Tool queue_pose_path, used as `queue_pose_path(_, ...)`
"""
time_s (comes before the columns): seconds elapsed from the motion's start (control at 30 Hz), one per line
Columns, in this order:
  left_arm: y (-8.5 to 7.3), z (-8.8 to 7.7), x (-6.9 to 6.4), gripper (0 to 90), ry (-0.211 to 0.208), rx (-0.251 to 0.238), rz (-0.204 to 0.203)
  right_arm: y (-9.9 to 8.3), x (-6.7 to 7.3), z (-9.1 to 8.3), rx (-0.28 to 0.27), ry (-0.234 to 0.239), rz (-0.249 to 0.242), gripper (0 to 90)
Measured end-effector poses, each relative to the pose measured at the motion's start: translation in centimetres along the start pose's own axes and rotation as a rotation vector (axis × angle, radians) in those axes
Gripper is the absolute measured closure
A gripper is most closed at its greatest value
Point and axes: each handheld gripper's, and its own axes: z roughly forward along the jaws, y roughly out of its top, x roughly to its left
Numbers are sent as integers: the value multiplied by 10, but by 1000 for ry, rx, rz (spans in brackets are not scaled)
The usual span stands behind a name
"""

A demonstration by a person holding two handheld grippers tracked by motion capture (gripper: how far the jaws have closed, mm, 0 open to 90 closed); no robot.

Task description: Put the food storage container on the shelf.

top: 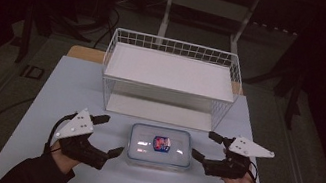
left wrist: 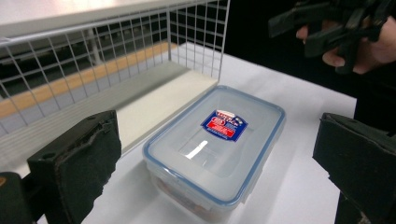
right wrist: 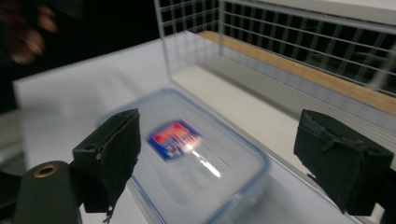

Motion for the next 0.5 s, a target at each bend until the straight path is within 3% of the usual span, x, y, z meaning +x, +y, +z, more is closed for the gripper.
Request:
queue_pose_path(0.07, 3, 9, 0, 9, 3, 44, -1, 2, 0, 3, 24, -33, -24, 153)
queue_pose_path(0.13, 4, 18, 1, 9, -12, 72, -28, 2, 1, 5, 33, -75, -36, 157)
queue_pose_path(0.23, 2, 31, 9, 9, -40, 104, -115, 1, -2, 9, 45, -93, 20, 156)
queue_pose_path(0.3, 0, 38, 16, 9, -32, 131, -174, 0, -2, 10, 40, -103, 41, 145)
queue_pose_path(0.33, 0, 38, 16, 9, -32, 131, -174, 0, -2, 10, 40, -103, 41, 145)
queue_pose_path(0.37, -5, 46, 30, 9, -78, 170, -298, -1, -2, 11, 40, -103, 49, 130)
queue_pose_path(0.47, -12, 56, 43, 9, -81, 206, -397, -6, 0, 16, 36, -131, 103, 101)
queue_pose_path(0.5, -16, 59, 47, 9, -108, 218, -444, -8, -1, 17, 48, -121, 121, 101)
